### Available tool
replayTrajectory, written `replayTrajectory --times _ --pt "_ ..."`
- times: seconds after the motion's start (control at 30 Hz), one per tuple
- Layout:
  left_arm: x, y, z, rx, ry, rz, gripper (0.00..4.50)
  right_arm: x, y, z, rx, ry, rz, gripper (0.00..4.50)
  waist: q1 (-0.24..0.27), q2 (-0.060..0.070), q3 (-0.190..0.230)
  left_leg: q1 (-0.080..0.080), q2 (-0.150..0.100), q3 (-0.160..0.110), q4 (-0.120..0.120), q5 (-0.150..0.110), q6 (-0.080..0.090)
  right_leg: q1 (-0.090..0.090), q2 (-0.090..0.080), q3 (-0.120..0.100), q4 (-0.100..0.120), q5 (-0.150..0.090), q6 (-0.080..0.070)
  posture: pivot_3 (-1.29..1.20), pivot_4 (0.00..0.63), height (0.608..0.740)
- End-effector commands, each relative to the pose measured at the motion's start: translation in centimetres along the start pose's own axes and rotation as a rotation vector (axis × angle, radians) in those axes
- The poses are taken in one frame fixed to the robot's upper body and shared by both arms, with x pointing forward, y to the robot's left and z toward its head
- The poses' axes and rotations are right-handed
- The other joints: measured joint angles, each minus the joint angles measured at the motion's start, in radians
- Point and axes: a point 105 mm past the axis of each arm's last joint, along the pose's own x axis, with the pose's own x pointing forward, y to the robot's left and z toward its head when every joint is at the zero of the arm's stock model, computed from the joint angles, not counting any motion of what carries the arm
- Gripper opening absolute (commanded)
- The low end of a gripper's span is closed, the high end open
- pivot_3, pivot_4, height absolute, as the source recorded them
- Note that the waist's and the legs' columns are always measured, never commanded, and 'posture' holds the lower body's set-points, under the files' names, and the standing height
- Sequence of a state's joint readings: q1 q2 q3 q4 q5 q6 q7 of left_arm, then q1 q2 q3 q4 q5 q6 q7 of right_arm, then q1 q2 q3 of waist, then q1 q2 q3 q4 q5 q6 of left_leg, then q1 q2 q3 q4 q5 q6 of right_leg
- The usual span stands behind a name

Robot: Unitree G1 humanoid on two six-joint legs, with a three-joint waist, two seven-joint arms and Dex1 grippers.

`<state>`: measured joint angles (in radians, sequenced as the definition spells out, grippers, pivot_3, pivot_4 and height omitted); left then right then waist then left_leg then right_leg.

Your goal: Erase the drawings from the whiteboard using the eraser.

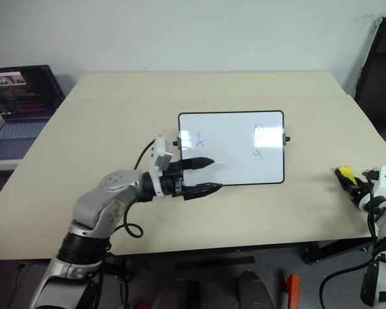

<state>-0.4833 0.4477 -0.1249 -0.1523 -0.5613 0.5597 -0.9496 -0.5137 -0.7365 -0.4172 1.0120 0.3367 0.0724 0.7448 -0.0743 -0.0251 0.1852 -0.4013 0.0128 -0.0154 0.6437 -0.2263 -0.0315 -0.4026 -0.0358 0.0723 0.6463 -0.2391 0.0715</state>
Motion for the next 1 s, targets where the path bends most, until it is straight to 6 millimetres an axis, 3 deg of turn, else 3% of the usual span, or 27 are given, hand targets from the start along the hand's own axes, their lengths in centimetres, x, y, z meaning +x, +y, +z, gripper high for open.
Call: replayTrajectory --times 0.03,0.07,0.17,0.2,0.3,0.4,0.6,0.7,0.77,0.87,1.0 --pt "-0.1 -0.1 1.2 0.056 -0.022 0.001 4.5 -0.4 -0.1 1.8 0.003 -0.101 -0.003 1.12 0.001 0.0 0.0 0.0 0.0 0.0 0.0 0.0 0.0 0.0 0.0 0.0 0.0 0.0 0.0 0.0 0.15 0.74" --pt "-0.1 -0.1 1.2 0.056 -0.022 0.001 4.5 -0.5 -0.1 1.9 0.01 -0.114 -0.002 1.12 0.001 0.0 0.0 0.0 0.0 0.0 0.0 0.0 0.0 0.0 0.0 0.0 0.0 0.0 0.0 0.0 0.15 0.74" --pt "-0.3 0.2 1.2 0.055 -0.019 0.008 4.5 -1.2 0.6 4.9 0.042 -0.242 0.027 1.12 0.0 0.0 0.0 0.0 0.0 0.0 0.0 0.0 0.0 0.0 0.0 0.0 0.0 0.0 0.0 0.0 0.15 0.74" --pt "-0.6 0.4 1.1 0.058 -0.014 0.022 4.5 -1.6 1.7 6.9 0.06 -0.317 0.074 1.12 0.0 0.001 0.0 0.0 0.0 0.0 0.0 0.0 0.0 0.0 0.0 0.0 0.0 0.0 0.0 0.0 0.15 0.74" --pt "-1.6 1.4 1.0 0.065 -0.004 0.071 4.5 -3.2 5.8 11.7 0.137 -0.487 0.232 1.12 -0.005 0.002 0.001 0.0 0.001 0.0 0.0 0.0 0.0 -0.001 0.0 0.0 0.001 0.0 0.001 0.0 0.15 0.74" --pt "-3.8 2.9 0.8 0.073 0.018 0.159 4.5 -3.9 12.6 15.5 0.252 -0.598 0.452 1.12 -0.008 0.002 0.0 0.0 0.001 -0.002 0.0 0.0 0.0 -0.001 0.001 -0.001 0.002 -0.001 0.001 0.0 0.15 0.74" --pt "-6.8 4.1 0.1 0.089 0.064 0.271 4.5 -3.1 21.6 17.8 0.172 -0.56 0.702 1.12 -0.004 0.002 0.0 -0.001 0.002 -0.001 0.0 0.0 0.0 -0.002 0.002 -0.001 0.002 -0.001 0.001 0.0 0.15 0.74" --pt "-8.8 4.4 -0.8 0.084 0.097 0.34 4.5 -1.0 26.4 17.4 -0.033 -0.507 0.752 1.12 0.001 0.002 0.001 -0.002 0.002 -0.001 -0.001 0.0 0.0 -0.003 0.001 -0.001 0.001 0.001 -0.002 0.0 0.15 0.74" --pt "-9.5 4.2 -1.4 0.085 0.123 0.367 4.5 0.6 28.5 16.6 -0.168 -0.486 0.744 1.12 0.002 0.002 0.0 -0.002 0.002 -0.001 -0.001 0.0 0.0 -0.004 0.001 -0.002 0.001 0.0 -0.002 0.0 0.15 0.74" --pt "-10.4 3.9 -1.7 0.073 0.117 0.42 4.5 3.2 31.9 13.0 -0.554 -0.43 0.743 1.12 0.006 0.002 0.0 -0.002 0.002 -0.001 -0.002 0.0 0.0 -0.004 0.001 -0.002 0.0 0.0 -0.003 0.0 0.15 0.74" --pt "-10.9 3.4 -2.4 0.062 0.127 0.445 4.5 4.6 34.7 10.8 -0.745 -0.428 0.793 1.12 0.018 0.002 0.001 -0.004 0.002 -0.001 -0.002 0.0 -0.001 -0.006 0.001 -0.003 0.0 0.0 -0.003 0.0 0.15 0.74"
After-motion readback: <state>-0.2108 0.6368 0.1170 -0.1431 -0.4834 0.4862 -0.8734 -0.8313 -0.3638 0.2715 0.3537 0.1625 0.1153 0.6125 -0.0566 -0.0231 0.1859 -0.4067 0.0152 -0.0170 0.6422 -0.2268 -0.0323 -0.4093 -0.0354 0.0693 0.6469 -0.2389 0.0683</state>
